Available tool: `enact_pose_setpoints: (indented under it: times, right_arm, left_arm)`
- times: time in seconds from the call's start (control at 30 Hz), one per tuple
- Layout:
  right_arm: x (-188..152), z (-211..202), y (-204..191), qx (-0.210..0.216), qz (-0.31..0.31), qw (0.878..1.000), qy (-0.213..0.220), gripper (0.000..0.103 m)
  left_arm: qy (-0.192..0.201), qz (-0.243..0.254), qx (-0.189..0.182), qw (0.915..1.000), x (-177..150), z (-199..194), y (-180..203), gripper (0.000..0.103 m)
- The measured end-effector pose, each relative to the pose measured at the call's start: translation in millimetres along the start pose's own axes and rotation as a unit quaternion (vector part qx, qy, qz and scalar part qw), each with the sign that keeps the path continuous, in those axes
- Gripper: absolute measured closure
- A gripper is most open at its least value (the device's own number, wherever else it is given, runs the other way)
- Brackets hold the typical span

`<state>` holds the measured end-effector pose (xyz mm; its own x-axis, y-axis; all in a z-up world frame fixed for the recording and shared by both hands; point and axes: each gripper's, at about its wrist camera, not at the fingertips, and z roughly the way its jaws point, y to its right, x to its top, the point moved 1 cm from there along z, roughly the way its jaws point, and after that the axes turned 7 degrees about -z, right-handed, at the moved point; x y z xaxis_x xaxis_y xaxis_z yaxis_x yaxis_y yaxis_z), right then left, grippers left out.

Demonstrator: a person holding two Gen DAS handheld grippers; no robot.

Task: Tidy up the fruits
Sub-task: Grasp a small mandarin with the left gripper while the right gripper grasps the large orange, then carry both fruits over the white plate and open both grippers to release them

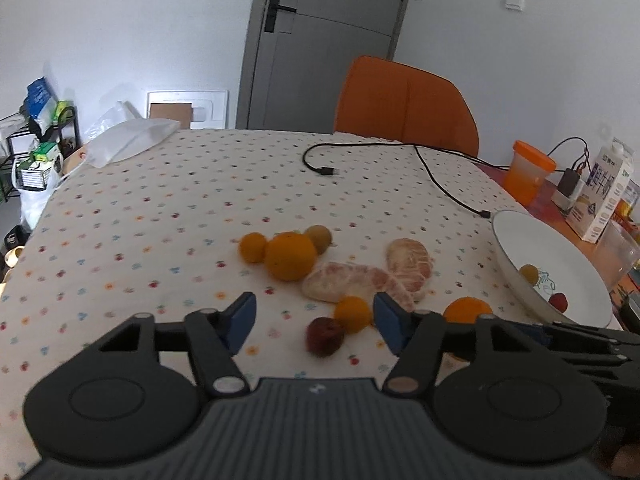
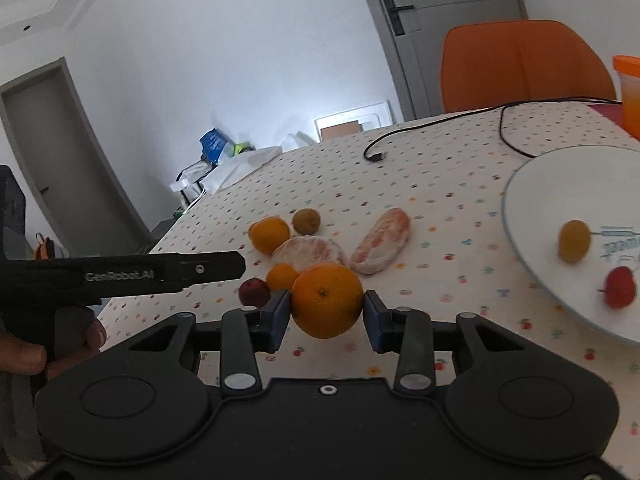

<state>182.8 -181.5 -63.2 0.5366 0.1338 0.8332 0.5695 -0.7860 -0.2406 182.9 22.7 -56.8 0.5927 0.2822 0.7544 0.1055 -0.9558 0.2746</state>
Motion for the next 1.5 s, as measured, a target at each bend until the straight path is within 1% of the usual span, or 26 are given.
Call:
enact_pose_setpoints:
  times: [0.1,0.3,0.4,0.53,0.6,0.67,0.97,1.17,1.3,1.5]
  right_arm:
    - [-1,-7,5,-0.004,0.004,1.0,0.006,0.066]
    - [-1,-23,10,-0.008,0.006,1.0,0.024,0.066]
    - [-2,-30,13,-0.01,0.007,0.999,0.03,0.066]
    - [-3,-37,17,-0.015,0.012,0.999,0.041,0.066]
    - [-4,-41,19,-0.02,0.014,0.999,0.046,0.066]
    - [-3,-43,22,-0.024,0.019,0.998,0.051,0.066]
    - [-2,-60,34,-0.038,0.034,0.996,0.076,0.066]
    - [-2,-74,50,-0.059,0.045,0.993,0.091,0.066]
    - [-4,-84,63,-0.079,0.057,0.99,0.097,0.066]
    - [-11,-96,81,-0.109,0.063,0.987,0.102,0.066]
  left_arm:
    - [-0.008,0.006,-0.004,0.9999,0,6,5,0.053]
    - [-0.016,0.024,-0.008,0.9995,2,21,17,0.062]
    - [-0.028,0.035,-0.009,0.999,2,29,22,0.065]
    - [-0.042,0.052,0.006,0.9977,-3,40,27,0.073]
    - [-0.039,0.056,0.003,0.9976,-3,40,28,0.081]
    - [-0.038,0.064,0.005,0.9972,-2,39,30,0.081]
    - [-0.015,0.068,-0.005,0.9976,7,24,46,0.081]
    - [-0.008,0.066,-0.028,0.9974,10,19,69,0.081]
    - [-0.002,0.079,-0.044,0.9959,9,18,89,0.081]
    - [-0.007,0.097,-0.063,0.9933,6,23,115,0.081]
